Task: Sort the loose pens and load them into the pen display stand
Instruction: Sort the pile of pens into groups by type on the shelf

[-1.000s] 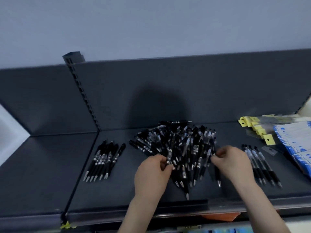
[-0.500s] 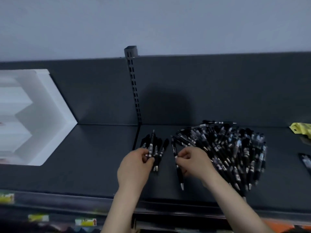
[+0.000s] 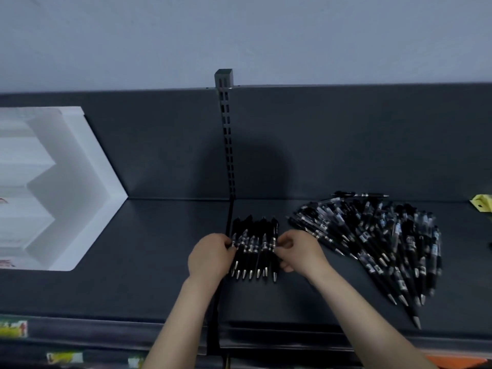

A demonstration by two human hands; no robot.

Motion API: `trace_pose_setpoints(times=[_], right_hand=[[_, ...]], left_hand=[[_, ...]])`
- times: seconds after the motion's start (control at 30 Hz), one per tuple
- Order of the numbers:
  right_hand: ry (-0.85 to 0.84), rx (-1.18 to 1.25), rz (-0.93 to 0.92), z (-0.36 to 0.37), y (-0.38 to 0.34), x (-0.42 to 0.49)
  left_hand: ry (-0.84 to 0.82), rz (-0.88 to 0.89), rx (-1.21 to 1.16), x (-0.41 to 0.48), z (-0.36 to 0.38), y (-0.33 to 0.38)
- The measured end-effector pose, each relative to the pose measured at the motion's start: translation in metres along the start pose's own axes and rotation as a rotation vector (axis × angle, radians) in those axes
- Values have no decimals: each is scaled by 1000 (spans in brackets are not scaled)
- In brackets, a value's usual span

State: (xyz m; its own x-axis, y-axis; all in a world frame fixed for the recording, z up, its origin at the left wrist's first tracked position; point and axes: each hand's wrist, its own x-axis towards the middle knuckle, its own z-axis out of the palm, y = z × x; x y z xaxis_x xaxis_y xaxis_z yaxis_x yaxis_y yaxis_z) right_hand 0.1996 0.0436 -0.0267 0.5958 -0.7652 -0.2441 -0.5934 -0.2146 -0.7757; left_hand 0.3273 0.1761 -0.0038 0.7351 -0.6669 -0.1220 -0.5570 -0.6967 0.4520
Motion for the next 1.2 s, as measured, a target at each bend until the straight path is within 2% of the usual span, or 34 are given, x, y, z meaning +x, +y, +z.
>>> trace_pose_setpoints(times=[0.23,0.43,0.97,1.07,1.2], right_hand=[[36,-11,-33,4,-4,2],[64,-103,-26,-4,-1,0],[84,-144,-44,-16,8,-12],[145,-146,-61,-25,11,-16],[352,-378,-118,-53,10,-16]], left_hand=[[-47,80,-88,-2,12,8],[6,89,-96,0,9,4],[135,109,-138,-1,8,5],[170,135,-196,-3,6,14],[174,198,-244,-6,10,39]])
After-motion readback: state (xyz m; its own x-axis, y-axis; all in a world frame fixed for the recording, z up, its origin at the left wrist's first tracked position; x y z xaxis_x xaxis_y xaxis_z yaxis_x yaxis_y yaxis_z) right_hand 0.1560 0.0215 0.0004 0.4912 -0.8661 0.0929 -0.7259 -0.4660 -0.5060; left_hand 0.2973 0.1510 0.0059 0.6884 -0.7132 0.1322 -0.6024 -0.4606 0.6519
